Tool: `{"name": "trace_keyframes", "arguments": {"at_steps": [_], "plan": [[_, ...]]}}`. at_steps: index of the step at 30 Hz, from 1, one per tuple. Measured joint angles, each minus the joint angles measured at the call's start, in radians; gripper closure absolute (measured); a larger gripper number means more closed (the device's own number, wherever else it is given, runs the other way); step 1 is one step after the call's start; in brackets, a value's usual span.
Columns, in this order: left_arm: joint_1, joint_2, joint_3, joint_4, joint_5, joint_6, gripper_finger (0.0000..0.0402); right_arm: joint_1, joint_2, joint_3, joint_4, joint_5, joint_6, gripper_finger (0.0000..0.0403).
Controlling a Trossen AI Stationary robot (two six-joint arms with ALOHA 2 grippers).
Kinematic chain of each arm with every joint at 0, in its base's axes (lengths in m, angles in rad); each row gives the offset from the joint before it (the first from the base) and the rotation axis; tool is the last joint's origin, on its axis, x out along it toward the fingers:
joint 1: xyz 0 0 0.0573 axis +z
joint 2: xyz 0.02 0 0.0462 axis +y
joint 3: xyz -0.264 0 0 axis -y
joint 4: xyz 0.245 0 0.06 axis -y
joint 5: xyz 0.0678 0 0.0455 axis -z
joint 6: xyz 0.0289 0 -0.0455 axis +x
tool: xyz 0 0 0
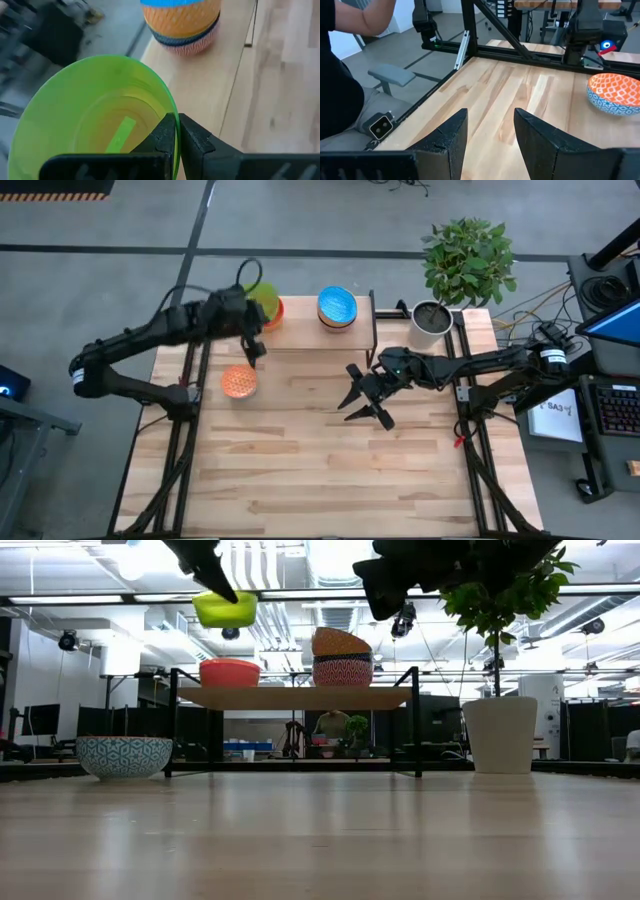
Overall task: Place and stack bowls onto a shelf
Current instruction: Stack the green bowl on top of the orange bowl on the shelf
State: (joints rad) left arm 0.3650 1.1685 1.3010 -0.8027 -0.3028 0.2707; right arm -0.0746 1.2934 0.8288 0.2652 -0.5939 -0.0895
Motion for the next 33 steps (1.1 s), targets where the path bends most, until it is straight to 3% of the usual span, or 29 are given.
{"name": "trace_keyframes", "arguments": {"at_steps": [4, 10, 22, 33], "plan": [[0.131, 0.052, 0.02, -0.004, 0.19, 0.036, 0.0401, 0.0, 0.001, 0.0, -0.002, 0.0, 0.001, 0.0252], [0.229, 0.11, 0.013, -0.01, 0.265, 0.043, 0.0401, 0.0, 0.001, 0.0, -0.028, 0.0, 0.0, 0.0252], [0.242, 0.173, 0.011, 0.0, 0.191, 0.061, 0.0401, 0.0, 0.001, 0.0, -0.03, 0.001, -0.013, 0.0252], [0.246, 0.175, 0.01, 0.014, 0.187, 0.061, 0.0395, 0.0, 0.001, 0.0, -0.032, 0.001, -0.018, 0.0252]]}}
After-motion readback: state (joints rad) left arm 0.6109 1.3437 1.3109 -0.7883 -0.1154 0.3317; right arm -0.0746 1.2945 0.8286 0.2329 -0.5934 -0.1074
